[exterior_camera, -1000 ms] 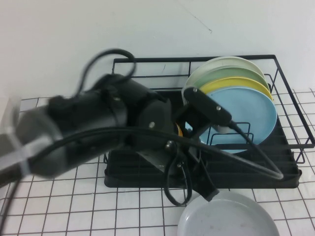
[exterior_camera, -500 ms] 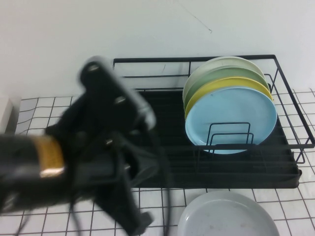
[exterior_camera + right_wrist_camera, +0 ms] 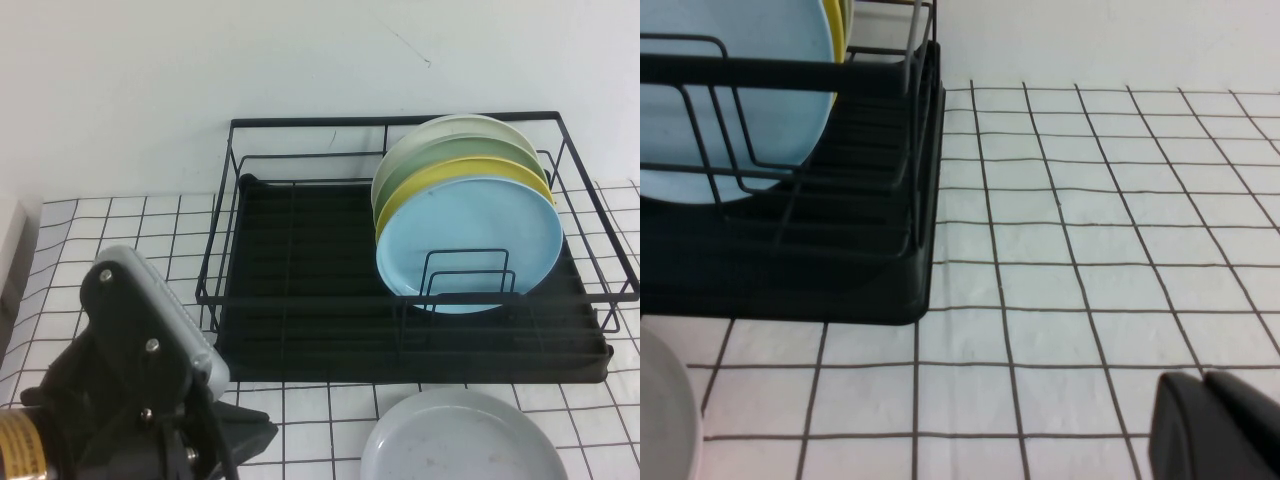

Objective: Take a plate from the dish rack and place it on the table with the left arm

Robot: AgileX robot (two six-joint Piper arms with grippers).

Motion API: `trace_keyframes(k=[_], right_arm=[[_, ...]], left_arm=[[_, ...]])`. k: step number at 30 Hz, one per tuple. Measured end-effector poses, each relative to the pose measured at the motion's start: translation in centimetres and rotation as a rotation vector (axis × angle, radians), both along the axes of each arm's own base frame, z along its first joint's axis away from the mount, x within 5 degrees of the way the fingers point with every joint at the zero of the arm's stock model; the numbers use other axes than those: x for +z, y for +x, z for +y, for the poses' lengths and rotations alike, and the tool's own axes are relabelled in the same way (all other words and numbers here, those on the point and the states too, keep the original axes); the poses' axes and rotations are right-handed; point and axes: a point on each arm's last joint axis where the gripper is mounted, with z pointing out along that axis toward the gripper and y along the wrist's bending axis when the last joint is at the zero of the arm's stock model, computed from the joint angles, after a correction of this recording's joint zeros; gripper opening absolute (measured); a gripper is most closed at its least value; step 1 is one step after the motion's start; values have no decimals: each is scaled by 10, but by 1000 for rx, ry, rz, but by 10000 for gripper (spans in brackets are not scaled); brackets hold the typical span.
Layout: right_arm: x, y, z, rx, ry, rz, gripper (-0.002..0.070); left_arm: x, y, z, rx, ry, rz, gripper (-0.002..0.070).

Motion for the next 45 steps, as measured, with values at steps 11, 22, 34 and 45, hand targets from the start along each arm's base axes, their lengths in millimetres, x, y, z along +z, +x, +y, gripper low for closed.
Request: trace_keyframes(k=[11,22,34,45], right_arm=[[0,0,0,0,0,0,-1],[0,0,0,0,0,0,-1],[0,0,0,0,0,0,-1],[0,0,0,0,0,0,-1]], left_arm=[[-23,-7,15,-9,-124,-252,1],[-81,-36,94,339,-346,-607,-1],[-121,-45,131,841,-358,-606,-2],[-148,-49,129,845,-194,-345,-2]])
